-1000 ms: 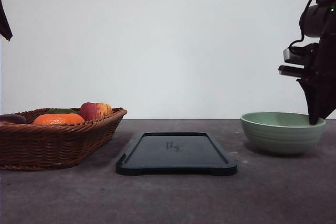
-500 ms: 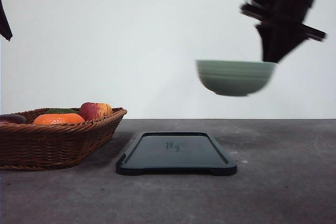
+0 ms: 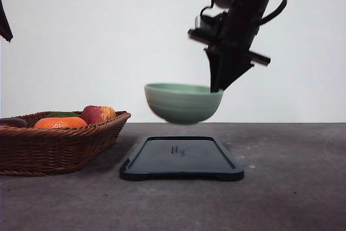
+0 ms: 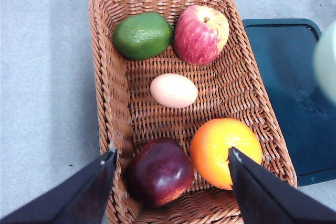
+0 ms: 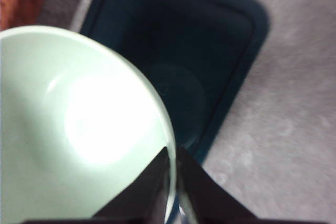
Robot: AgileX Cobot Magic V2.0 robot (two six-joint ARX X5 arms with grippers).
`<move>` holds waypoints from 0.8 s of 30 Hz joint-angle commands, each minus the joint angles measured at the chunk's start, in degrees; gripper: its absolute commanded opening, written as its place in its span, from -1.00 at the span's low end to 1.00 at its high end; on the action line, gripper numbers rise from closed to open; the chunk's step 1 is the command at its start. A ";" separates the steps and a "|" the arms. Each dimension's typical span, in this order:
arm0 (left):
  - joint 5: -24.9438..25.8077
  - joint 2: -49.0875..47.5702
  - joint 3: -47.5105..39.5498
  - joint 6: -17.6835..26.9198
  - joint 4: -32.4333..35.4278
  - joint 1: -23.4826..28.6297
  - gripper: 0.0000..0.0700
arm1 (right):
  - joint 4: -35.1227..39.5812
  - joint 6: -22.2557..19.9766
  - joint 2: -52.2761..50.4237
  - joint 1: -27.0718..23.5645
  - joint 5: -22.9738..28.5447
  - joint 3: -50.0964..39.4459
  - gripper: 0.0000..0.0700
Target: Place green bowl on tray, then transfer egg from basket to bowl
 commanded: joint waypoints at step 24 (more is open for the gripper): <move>0.31 0.31 1.25 0.33 0.17 -0.09 0.23 | -0.23 1.17 5.98 2.45 1.59 4.40 -0.34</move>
